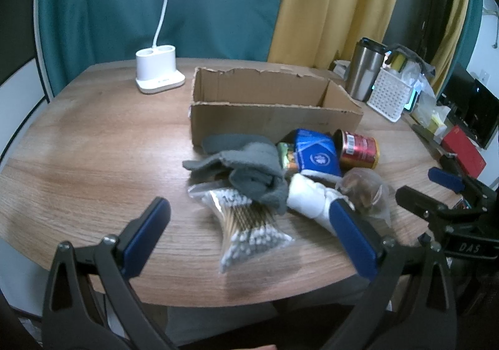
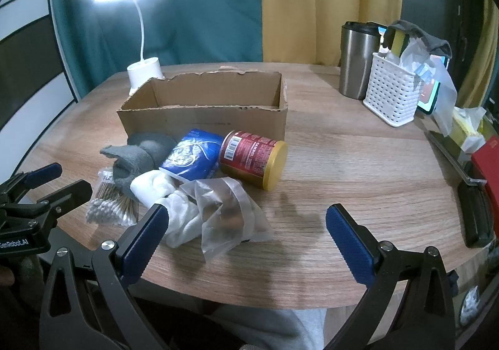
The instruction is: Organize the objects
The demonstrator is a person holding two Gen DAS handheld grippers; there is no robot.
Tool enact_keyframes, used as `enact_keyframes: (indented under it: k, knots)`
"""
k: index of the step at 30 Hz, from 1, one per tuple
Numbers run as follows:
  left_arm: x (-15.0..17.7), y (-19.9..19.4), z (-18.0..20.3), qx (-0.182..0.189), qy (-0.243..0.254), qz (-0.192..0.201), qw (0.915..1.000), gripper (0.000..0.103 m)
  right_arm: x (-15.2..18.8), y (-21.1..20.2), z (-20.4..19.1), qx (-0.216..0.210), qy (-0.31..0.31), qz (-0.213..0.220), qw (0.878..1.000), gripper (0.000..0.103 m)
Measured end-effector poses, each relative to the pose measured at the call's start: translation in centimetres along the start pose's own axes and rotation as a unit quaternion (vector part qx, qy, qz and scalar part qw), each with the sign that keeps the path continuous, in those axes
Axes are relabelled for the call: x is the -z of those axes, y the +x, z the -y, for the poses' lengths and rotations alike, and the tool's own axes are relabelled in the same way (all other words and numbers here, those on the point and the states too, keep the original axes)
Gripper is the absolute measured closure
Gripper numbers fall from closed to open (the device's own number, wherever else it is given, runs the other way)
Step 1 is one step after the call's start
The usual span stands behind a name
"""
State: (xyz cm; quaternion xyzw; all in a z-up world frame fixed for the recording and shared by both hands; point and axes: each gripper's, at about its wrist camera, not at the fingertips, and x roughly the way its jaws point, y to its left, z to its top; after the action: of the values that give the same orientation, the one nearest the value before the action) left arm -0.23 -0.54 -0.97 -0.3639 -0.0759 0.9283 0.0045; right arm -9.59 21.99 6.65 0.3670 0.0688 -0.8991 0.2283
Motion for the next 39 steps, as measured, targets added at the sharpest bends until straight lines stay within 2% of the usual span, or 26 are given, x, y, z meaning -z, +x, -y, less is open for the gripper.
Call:
enact_keyframes:
  k: [31, 34, 36, 39]
  knots:
    - [0.9, 5.8, -0.4, -0.027, 0.003, -0.062, 0.9977, 0.001, -0.3, 4.8, 1.2, -0.034, 0.010, -0.037, 0.999, 0.001]
    - [1.0, 6.2, -0.3, -0.029, 0.007, -0.067, 0.9973, 0.004, -0.3, 5.2, 1.4, -0.038, 0.012, -0.040, 0.998, 0.001]
    - [1.1, 6.4, -0.2, -0.029, 0.010, -0.073, 0.9968, 0.016, -0.2, 5.5, 1.4, -0.043, 0.013, -0.044, 0.998, 0.001]
    - [1.3, 6.6, -0.2, -0.021, 0.009, -0.079, 0.9966, 0.024, 0.0, 6.1, 1.4, -0.059, 0.017, -0.056, 0.997, 0.011]
